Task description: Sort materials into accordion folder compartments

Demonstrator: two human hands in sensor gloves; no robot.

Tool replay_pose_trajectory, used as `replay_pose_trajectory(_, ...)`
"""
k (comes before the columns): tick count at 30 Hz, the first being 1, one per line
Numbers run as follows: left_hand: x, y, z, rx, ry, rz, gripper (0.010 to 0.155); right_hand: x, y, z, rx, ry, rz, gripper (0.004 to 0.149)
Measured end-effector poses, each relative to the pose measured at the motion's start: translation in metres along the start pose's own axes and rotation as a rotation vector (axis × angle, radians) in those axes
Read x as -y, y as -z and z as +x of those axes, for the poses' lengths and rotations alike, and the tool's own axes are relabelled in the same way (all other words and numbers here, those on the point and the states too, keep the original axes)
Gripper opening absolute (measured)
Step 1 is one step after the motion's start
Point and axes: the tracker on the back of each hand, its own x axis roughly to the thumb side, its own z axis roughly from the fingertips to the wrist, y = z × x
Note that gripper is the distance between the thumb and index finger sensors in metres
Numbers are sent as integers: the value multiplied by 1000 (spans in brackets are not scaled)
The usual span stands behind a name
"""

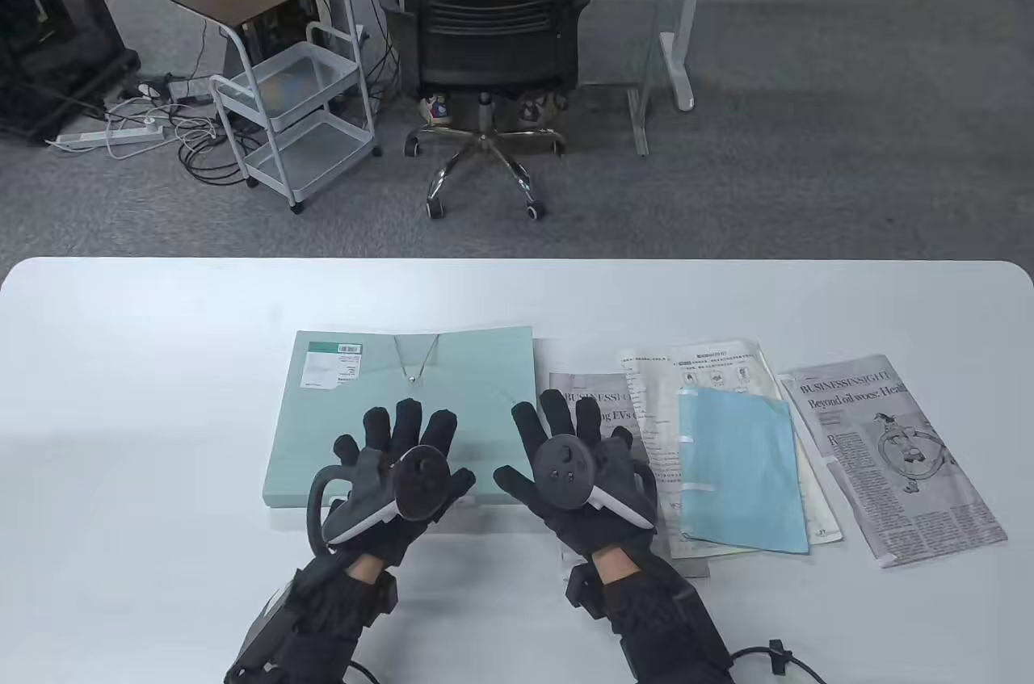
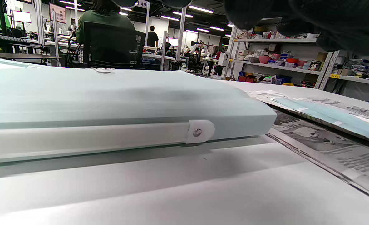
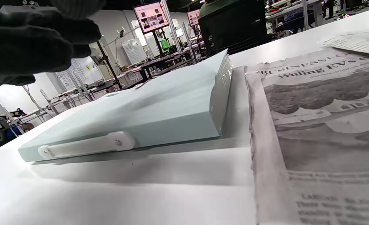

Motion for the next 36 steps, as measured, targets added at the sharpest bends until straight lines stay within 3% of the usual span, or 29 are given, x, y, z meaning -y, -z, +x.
replay_pose_trajectory(16,-3,0,-6,-17,-17,11,76,2,0,1,6,13,-11,70)
replay_pose_trajectory(23,-4,9,-33,-89,-86,-14,77,7,0,1,15,33,-27,70)
replay_pose_trajectory(30,-9,56,-72,-243,-141,-137,71,7,-1,-1,19,72,-30,71)
replay_pose_trajectory(36,-14,114,-110,-492,-290,-231,63,3,1,-2,18,61,-13,71)
